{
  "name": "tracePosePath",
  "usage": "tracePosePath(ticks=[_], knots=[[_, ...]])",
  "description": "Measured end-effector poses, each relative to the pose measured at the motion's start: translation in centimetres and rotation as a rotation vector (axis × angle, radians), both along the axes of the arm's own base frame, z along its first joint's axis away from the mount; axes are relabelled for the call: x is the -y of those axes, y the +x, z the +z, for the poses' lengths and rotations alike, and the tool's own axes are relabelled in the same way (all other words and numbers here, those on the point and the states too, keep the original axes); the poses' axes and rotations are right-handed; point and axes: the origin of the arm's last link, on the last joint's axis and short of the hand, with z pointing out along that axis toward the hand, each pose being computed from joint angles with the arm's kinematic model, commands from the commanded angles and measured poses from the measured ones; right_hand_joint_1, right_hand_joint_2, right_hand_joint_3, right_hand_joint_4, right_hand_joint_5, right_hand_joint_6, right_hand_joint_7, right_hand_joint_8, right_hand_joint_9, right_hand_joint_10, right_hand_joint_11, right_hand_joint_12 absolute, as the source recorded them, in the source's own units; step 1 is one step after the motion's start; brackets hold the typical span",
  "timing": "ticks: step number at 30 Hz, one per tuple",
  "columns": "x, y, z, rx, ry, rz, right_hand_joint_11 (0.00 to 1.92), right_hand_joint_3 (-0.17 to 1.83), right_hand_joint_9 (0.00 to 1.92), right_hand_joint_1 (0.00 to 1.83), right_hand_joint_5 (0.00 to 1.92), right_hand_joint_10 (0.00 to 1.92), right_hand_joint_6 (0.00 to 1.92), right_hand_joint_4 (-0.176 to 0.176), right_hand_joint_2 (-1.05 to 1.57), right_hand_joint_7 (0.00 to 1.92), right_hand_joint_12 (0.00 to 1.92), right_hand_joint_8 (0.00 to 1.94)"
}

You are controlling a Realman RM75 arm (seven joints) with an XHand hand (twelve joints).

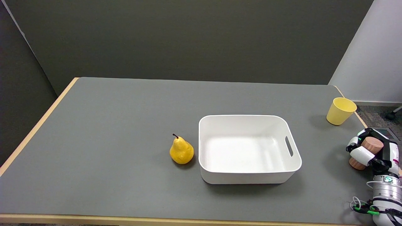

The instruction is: Pick up the wooden cylinder.

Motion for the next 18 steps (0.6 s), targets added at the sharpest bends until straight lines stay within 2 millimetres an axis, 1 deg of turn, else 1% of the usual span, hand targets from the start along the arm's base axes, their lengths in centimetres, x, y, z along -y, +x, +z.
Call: tracePosePath(ticks=[11,18], knots=[[0.30,0.14,0.01,-0.001,0.003,0.007,1.07,1.24,1.17,1.17,0.77,1.92,1.72,-0.103,0.73,0.87,1.92,1.94],[0.81,0.72,-0.23,-0.020,0.022,0.032,1.09,1.23,1.16,1.17,0.77,1.92,1.71,-0.100,0.73,0.86,1.92,1.94]])
